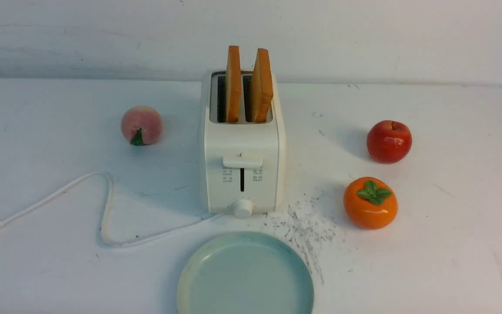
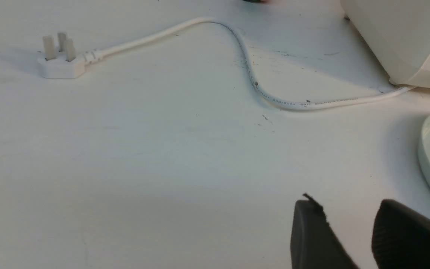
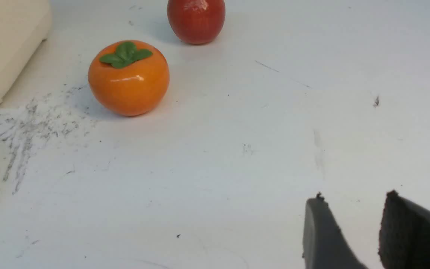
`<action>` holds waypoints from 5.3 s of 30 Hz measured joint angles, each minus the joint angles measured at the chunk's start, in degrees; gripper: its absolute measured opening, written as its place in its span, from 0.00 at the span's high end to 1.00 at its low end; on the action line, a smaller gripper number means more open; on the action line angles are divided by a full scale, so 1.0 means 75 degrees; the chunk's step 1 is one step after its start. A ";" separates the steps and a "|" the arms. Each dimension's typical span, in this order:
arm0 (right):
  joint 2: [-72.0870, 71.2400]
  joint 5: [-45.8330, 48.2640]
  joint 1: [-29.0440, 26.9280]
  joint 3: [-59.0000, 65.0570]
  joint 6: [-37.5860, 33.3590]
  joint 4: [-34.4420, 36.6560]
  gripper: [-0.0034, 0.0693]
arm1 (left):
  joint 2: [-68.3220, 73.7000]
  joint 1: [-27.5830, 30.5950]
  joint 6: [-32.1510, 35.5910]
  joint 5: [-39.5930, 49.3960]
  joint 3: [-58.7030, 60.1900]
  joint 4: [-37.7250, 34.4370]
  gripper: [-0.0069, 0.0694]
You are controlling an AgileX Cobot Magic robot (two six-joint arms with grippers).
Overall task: Take toasted bread from bread machine on white table place on plate.
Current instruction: 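Reach for a toast slice standing in the toaster with the left gripper, then place the slice of bread on the plate with the left gripper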
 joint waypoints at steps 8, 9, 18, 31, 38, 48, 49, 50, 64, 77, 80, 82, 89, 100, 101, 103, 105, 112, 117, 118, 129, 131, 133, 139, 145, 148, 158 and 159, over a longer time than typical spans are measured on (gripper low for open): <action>0.0000 0.0000 0.0000 0.0000 0.0000 0.0000 0.62 | 0.0000 0.0000 0.0000 0.0000 0.0000 0.0000 0.60; 0.0000 0.0000 0.0000 0.0000 0.0000 0.0000 0.62 | 0.0000 0.0000 0.0000 0.0000 0.0000 0.0000 0.60; 0.0000 0.0000 0.0000 0.0000 0.0000 0.0000 0.62 | 0.0000 0.0000 0.0000 0.0000 0.0000 0.0015 0.60; 0.0000 0.0000 0.0000 0.0000 0.0000 0.0000 0.62 | 0.0000 0.0000 0.0025 -0.0225 0.0000 0.0221 0.60; 0.0000 -0.0404 0.0000 0.0039 0.0000 0.0587 0.62 | 0.0000 0.0000 -0.0940 -0.2689 0.0000 -0.1027 0.60; 0.0000 -0.2617 0.0000 0.0049 0.0000 0.3013 0.62 | 0.0000 0.0000 -0.1955 -0.5069 0.0000 -0.2651 0.60; 0.0000 -0.2711 0.0000 0.0049 0.0000 0.3083 0.62 | 0.0000 0.0000 -0.1955 -0.5186 0.0000 -0.2684 0.60; 0.0000 -0.2759 0.0000 0.0049 0.0000 0.3109 0.62 | 0.0000 0.0000 -0.1955 -0.5270 0.0000 -0.2704 0.60; 0.0107 -0.2820 0.0000 -0.1377 0.1237 0.3372 0.69 | 0.0000 0.0000 -0.2010 -0.6698 -0.0213 -0.2781 0.72; 0.4506 0.4948 0.0000 -0.6051 -0.0677 0.2809 0.96 | 0.3759 0.0003 -0.1495 0.0999 -0.5954 -0.1412 0.93; 0.4834 0.5142 0.0000 -0.6059 -0.1073 0.3093 0.96 | 0.5031 0.0003 -0.1161 0.2336 -0.6935 -0.1520 0.93; 0.4948 0.5071 0.0000 -0.6059 -0.1459 0.3384 0.96 | 0.6606 0.0003 -0.0576 0.3511 -0.7943 -0.1872 0.93; 0.4939 0.4772 0.0000 -0.6059 -0.1881 0.3678 0.96 | 0.9289 -0.0692 0.0324 0.4160 -1.0056 -0.2369 0.93; 0.4939 0.4739 0.0000 -0.6059 -0.2030 0.3671 0.95 | 1.2449 -0.2401 -0.0866 0.3715 -1.3095 -0.0882 0.93; 0.4939 0.4739 0.0000 -0.6059 -0.2030 0.3671 0.95 | 1.2563 -0.2433 -0.0877 0.3604 -1.3216 -0.0870 0.93; 0.4939 0.4717 0.0000 -0.6059 -0.2030 0.3678 0.95 | 1.2787 -0.2507 -0.0889 0.3074 -1.3390 -0.0870 0.93; 0.4939 0.4658 0.0000 -0.6059 -0.2030 0.3678 0.95 | 1.2981 -0.2534 -0.0895 0.2570 -1.3447 -0.0863 0.93; 0.4939 0.4509 0.0000 -0.6059 -0.2030 0.3678 0.94 | 1.3817 -0.2552 -0.0895 0.1519 -1.3482 -0.0507 0.70; 0.4939 0.4384 0.0000 -0.6059 -0.2030 0.3678 0.94 | 1.4277 -0.2552 -0.0844 0.1344 -1.3482 -0.0116 0.42; 0.4939 0.4382 0.0000 -0.6059 -0.2030 0.3669 0.93 | 1.4355 -0.2552 -0.0838 0.1319 -1.3482 -0.0104 0.37; 0.4939 0.3714 0.0000 -0.5236 -0.2030 0.3775 0.93 | 1.4629 -0.2552 -0.0838 0.1319 -1.3482 0.0212 0.51; 0.4939 0.3615 0.0000 -0.5107 -0.2030 0.3941 0.92 | 1.4639 -0.2552 -0.0838 0.1452 -1.3489 0.0290 0.71; 0.4939 0.3517 0.0000 -0.5028 -0.2030 0.4017 0.92 | 1.4531 -0.2552 -0.0838 0.1615 -1.3489 0.0379 0.82; 0.4939 0.3300 0.0000 -0.5021 -0.2030 0.4032 0.91 | 1.3295 -0.2558 -0.0838 0.2343 -1.3489 0.0501 0.79; 0.4939 0.3091 0.0000 -0.5021 -0.2030 0.4065 0.91 | 1.1495 -0.2558 -0.0419 0.3842 -1.3544 0.0023 0.79; 0.4939 0.3027 0.0000 -0.5021 -0.2030 0.4157 0.91 | 1.1151 -0.2558 0.0341 0.5118 -1.3569 -0.0448 0.79; 0.4939 0.3048 0.0000 -0.5021 -0.2030 0.4422 0.91 | 1.1561 -0.2558 0.3298 0.6496 -1.1712 -0.3543 0.79; 0.4939 0.3090 0.0000 -0.5021 -0.2030 0.4421 0.91 | 1.1655 -0.2558 0.3905 0.6496 -1.1229 -0.3926 0.79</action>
